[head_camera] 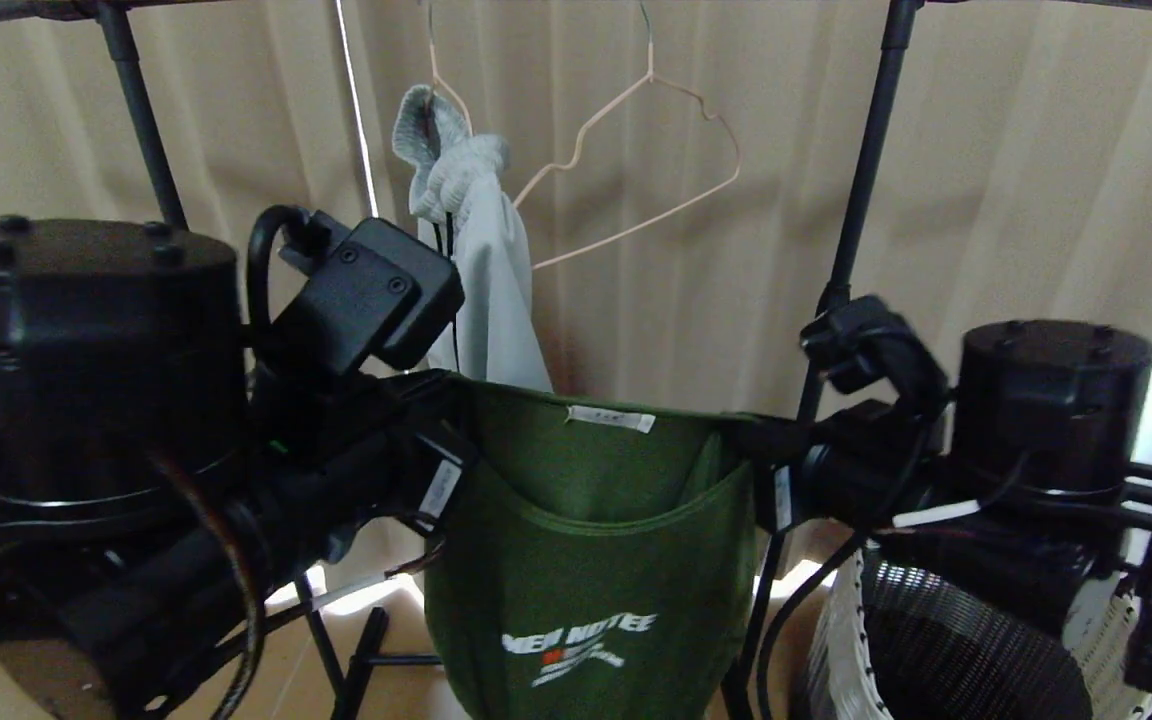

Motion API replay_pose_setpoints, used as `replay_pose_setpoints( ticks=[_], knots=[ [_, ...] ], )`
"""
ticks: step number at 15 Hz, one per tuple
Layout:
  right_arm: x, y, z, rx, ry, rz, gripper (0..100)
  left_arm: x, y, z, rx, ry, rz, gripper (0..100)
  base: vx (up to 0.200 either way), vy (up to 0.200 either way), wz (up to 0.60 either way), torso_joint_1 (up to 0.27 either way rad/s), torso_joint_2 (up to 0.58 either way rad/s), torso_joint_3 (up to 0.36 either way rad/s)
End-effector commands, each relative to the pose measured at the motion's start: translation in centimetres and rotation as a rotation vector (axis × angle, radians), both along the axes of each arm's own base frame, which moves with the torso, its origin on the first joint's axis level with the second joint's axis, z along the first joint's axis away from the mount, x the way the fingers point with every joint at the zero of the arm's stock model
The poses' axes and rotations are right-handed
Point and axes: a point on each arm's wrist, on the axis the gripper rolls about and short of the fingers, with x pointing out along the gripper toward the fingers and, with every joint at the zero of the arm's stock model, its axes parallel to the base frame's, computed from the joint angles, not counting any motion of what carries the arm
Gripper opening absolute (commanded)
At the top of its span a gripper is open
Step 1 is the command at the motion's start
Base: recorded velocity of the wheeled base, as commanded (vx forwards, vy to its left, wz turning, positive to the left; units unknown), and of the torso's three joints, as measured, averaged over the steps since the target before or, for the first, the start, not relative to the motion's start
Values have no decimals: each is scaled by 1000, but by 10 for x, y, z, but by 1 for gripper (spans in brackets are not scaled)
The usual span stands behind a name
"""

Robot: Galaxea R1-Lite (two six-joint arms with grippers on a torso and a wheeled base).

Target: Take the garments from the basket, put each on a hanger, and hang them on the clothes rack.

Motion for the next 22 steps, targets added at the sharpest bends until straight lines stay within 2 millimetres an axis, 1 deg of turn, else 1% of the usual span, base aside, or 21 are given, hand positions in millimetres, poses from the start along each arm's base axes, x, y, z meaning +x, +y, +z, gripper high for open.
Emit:
replay_pose_setpoints(
  ticks=[1,2,3,6,8,10,13,14,17,18,20,22],
  knots=[
    [-9,-29,48,113,-143,-59,0,-17,31,7,4,-62,-78,0,0,0,0,0,0,0],
    [-9,-29,48,113,-143,-59,0,-17,31,7,4,-62,-78,0,0,0,0,0,0,0],
    [-13,-37,78,183,-230,-73,0,-20,42,12,50,-163,-170,0,0,0,0,0,0,0],
    [-14,-37,99,232,-287,-39,0,-13,53,7,117,-299,-200,0,0,0,0,0,0,0],
    [-15,-36,108,250,-310,-26,0,-13,53,13,86,-346,-203,0,0,0,0,0,0,0],
    [-17,-38,110,256,-318,-25,0,-12,53,23,12,-380,-193,0,0,0,0,0,0,0],
    [-23,-42,116,271,-336,-7,0,-10,52,25,-81,-348,-186,0,0,0,0,0,0,0],
    [-26,-44,118,276,-342,11,0,-4,50,24,-120,-323,-171,0,0,0,0,0,0,0],
    [-35,-49,121,283,-355,12,0,7,45,38,-215,-323,-152,0,0,0,0,0,0,0],
    [-42,-54,123,289,-362,16,0,12,42,41,-253,-314,-151,0,0,0,0,0,0,0],
    [-54,-61,117,284,-352,31,0,21,35,39,-276,-300,-149,0,0,0,0,0,0,0],
    [-71,-66,107,273,-323,105,0,29,29,40,-293,-319,-143,0,0,0,0,0,0,0]
  ],
)
